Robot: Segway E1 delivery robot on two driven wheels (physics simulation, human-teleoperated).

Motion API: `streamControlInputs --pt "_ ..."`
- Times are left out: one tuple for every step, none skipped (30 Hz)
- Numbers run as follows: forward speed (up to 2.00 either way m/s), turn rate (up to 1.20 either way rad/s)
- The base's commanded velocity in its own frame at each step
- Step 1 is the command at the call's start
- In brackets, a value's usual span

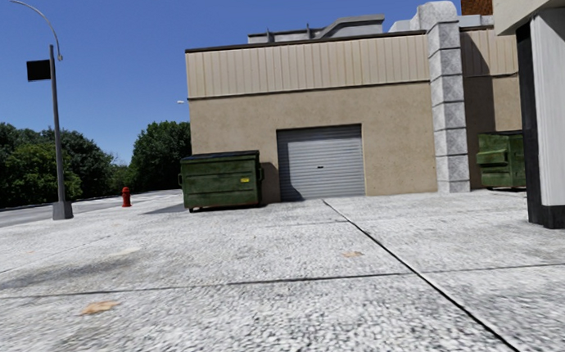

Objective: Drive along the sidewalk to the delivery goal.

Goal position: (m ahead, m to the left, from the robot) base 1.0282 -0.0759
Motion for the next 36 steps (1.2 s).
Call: streamControlInputs --pt "2.0 0.0" --pt "2.0 0.0" --pt "2.0 0.0" --pt "2.0 0.0" --pt "2.0 0.0" --pt "1.98 0.0" --pt "1.18 0.0" --pt "0.93 0.0" --pt "0.19 0.0" --pt "0.19 0.0" --pt "0.0 0.0" --pt "0.0 0.0" --pt "0.0 0.0" --pt "0.0 0.0" --pt "0.0 0.0" --pt "0.0 0.0" --pt "0.0 0.0" --pt "0.0 0.0" --pt "0.0 0.0" --pt "0.0 0.0" --pt "0.0 0.0" --pt "0.0 0.0" --pt "0.0 0.0" --pt "0.0 0.0" --pt "0.0 0.0" --pt "0.0 0.0" --pt "0.0 0.0" --pt "0.0 0.0" --pt "0.0 0.0" --pt "0.0 0.0" --pt "0.0 0.0" --pt "0.0 0.0" --pt "0.0 0.0" --pt "0.0 0.0" --pt "0.0 0.0" --pt "0.0 0.0"
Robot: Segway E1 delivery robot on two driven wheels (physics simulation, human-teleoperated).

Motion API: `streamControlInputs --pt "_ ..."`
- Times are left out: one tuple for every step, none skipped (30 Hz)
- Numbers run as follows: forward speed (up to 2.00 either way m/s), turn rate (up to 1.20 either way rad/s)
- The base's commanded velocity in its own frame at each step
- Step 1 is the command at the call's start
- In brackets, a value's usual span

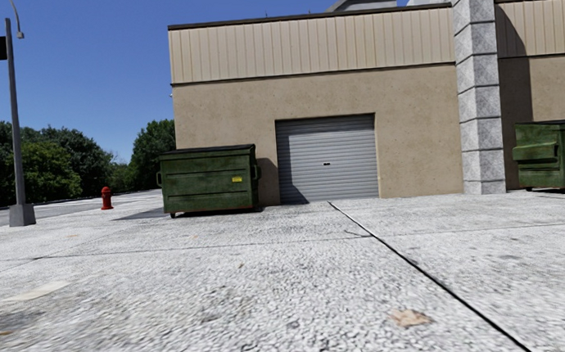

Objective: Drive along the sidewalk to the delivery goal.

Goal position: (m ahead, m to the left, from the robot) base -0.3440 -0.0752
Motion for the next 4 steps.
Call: streamControlInputs --pt "0.0 0.0" --pt "0.0 0.0" --pt "0.0 0.0" --pt "0.0 0.0"
